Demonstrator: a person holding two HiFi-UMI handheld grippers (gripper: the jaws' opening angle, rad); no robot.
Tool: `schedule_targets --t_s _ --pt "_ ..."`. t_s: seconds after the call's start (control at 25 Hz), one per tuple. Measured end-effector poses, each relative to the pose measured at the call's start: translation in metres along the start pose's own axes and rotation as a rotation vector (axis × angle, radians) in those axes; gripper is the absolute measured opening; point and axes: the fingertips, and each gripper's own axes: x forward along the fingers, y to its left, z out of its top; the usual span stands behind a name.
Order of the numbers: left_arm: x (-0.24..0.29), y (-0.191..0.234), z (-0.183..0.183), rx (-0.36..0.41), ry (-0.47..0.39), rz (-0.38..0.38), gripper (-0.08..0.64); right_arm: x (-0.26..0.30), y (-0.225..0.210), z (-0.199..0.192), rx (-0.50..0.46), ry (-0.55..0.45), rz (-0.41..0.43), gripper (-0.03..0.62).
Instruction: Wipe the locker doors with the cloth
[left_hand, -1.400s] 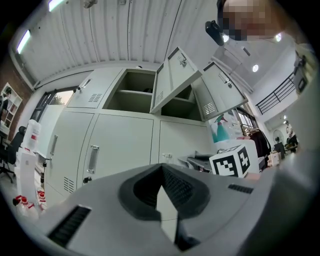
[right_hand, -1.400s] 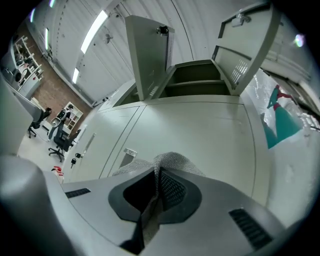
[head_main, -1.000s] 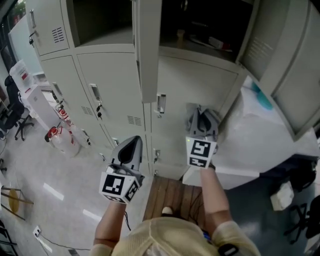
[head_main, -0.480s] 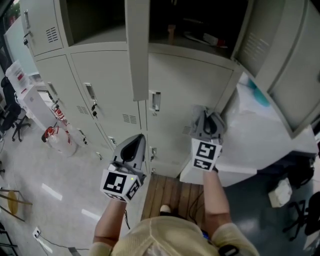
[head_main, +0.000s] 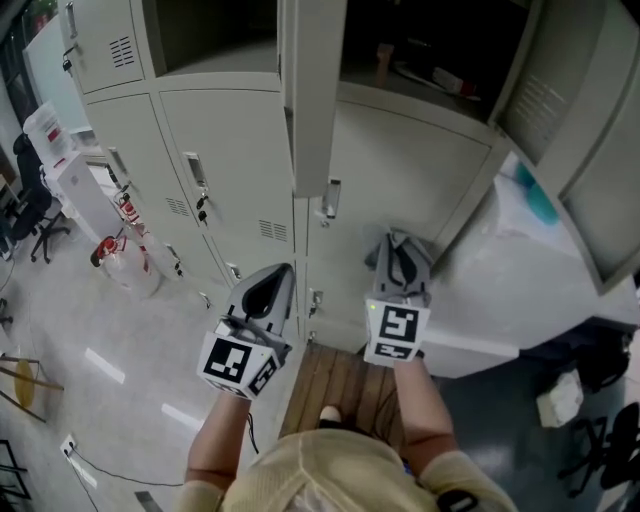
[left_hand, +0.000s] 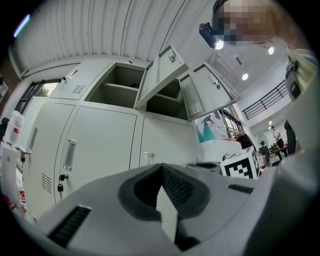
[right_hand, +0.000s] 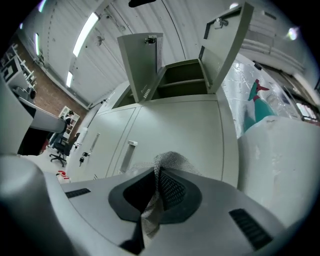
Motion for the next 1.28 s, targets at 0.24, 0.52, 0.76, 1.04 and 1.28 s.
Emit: schedule_targets --t_s 0.24,0.52,0.76,1.04,1.28 --pt "-0.013 0.018 -0.004 -0.005 -0.002 0.045 -0.003 0.011 0.051 -0.01 0.023 0.015 0.107 0.005" --pt "-0.031 0.038 -0.012 0.009 0.014 0.118 -0.003 0.03 0.092 -0.028 0.032 0.041 0.188 0.005" --pt "-0.043 0.05 -0.018 0.027 0.027 0.166 -0.003 0.05 0.109 -0.041 0.031 0.044 0.212 0.005" --pt "-0.044 0.052 -0.021 0.037 0.027 0.18 -0.003 0.067 0.105 -0.057 0.021 0.078 0.186 0.005" --pt "-0.033 0.047 -0.029 0.035 0.036 0.16 -0.003 0.063 0.081 -0.06 0.011 0.086 0.142 0.005"
